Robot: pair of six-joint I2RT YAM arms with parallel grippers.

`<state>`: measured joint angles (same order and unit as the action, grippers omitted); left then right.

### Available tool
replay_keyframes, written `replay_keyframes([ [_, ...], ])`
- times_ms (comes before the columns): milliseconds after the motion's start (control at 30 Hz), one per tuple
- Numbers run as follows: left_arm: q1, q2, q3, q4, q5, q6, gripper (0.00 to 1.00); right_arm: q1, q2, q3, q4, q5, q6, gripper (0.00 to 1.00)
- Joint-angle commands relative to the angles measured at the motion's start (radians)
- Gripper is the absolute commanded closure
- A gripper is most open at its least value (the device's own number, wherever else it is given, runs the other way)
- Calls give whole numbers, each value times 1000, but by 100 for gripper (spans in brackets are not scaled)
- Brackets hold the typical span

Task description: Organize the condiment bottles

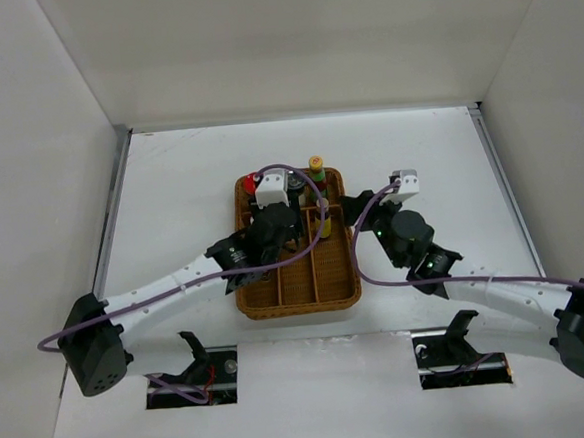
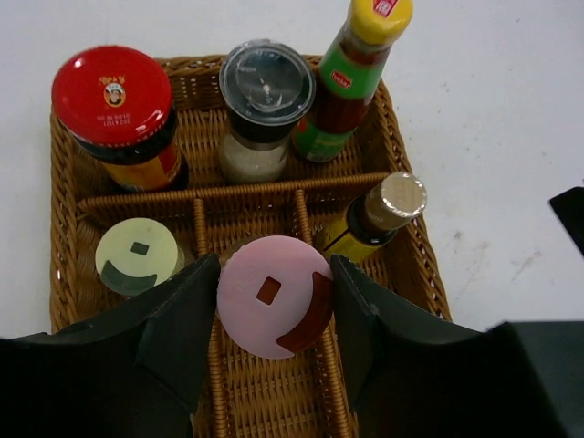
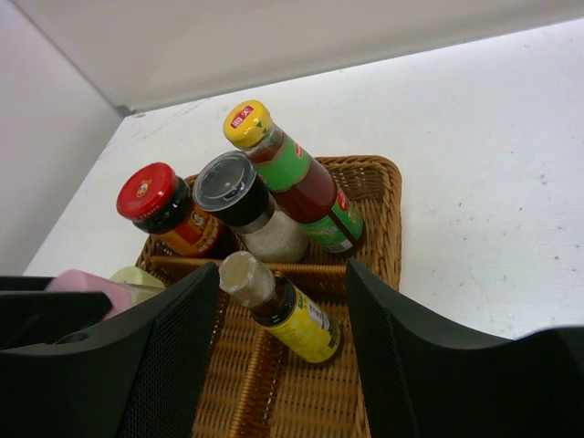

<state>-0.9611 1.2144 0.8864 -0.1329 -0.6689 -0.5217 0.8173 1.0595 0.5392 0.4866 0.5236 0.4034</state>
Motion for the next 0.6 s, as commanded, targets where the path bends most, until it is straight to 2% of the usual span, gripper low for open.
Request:
replay_keyframes([
  [0,25,7,-24,107,49,-38,64,-8,-21,-5,58,4,28,38],
  [200,68,51,-90,208,97,-61,64,-13,-23,-10,67,-7,38,37],
  [567,126,155,-99,288,160,-60,60,-14,-13,-19,92,-7,45,37],
])
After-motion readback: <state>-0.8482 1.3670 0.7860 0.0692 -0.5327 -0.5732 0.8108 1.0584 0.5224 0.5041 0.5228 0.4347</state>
